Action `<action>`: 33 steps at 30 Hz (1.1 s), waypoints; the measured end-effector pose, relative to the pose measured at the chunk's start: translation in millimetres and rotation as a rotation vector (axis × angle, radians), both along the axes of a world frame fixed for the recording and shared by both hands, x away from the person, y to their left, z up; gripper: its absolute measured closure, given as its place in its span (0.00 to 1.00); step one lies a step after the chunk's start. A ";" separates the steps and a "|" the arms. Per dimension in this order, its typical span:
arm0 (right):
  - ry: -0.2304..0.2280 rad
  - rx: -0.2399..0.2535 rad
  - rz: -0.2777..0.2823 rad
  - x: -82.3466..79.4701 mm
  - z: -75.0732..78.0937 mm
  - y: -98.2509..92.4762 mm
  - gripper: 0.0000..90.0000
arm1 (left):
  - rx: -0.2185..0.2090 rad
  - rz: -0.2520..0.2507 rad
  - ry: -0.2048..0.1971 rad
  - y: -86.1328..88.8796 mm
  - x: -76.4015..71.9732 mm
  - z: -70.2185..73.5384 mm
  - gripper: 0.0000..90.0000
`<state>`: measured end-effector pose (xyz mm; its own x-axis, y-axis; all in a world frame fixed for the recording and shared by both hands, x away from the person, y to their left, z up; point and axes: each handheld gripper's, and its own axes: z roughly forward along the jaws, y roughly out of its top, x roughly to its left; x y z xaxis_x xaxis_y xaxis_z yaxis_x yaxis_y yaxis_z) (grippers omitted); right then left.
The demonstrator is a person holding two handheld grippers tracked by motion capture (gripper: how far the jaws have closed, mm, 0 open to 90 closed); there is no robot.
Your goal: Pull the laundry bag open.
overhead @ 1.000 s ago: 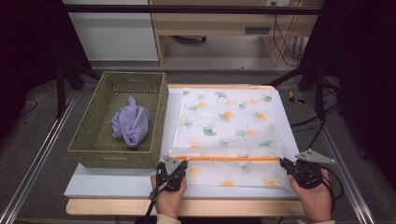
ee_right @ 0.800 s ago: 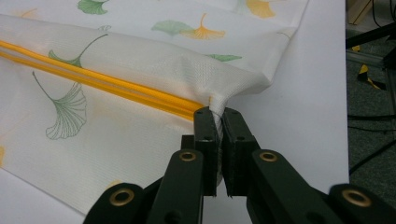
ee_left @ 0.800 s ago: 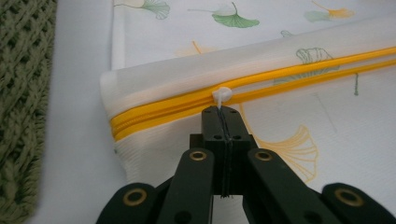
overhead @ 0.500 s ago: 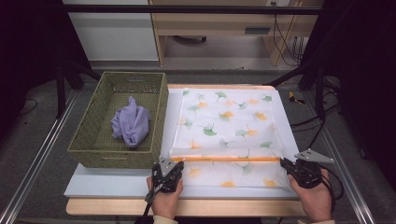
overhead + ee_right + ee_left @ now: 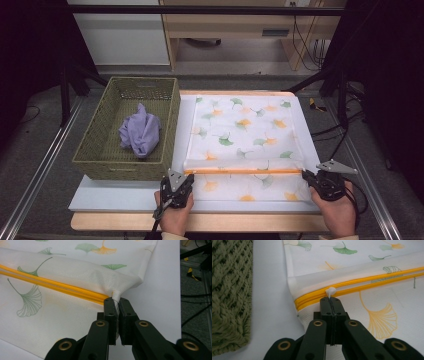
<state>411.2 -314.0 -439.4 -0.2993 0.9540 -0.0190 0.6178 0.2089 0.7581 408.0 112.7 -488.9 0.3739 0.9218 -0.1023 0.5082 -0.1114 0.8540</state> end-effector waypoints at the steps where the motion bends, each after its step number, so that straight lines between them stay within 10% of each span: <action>1: 0.001 -0.010 -0.003 0.5 -0.7 -0.3 0.96 | -0.009 0.001 0.003 0.7 0.2 -0.7 1.00; 33: 0.019 -0.005 -0.021 4.1 -4.3 -4.2 0.96 | -0.036 0.020 0.021 8.1 -0.4 -8.0 1.00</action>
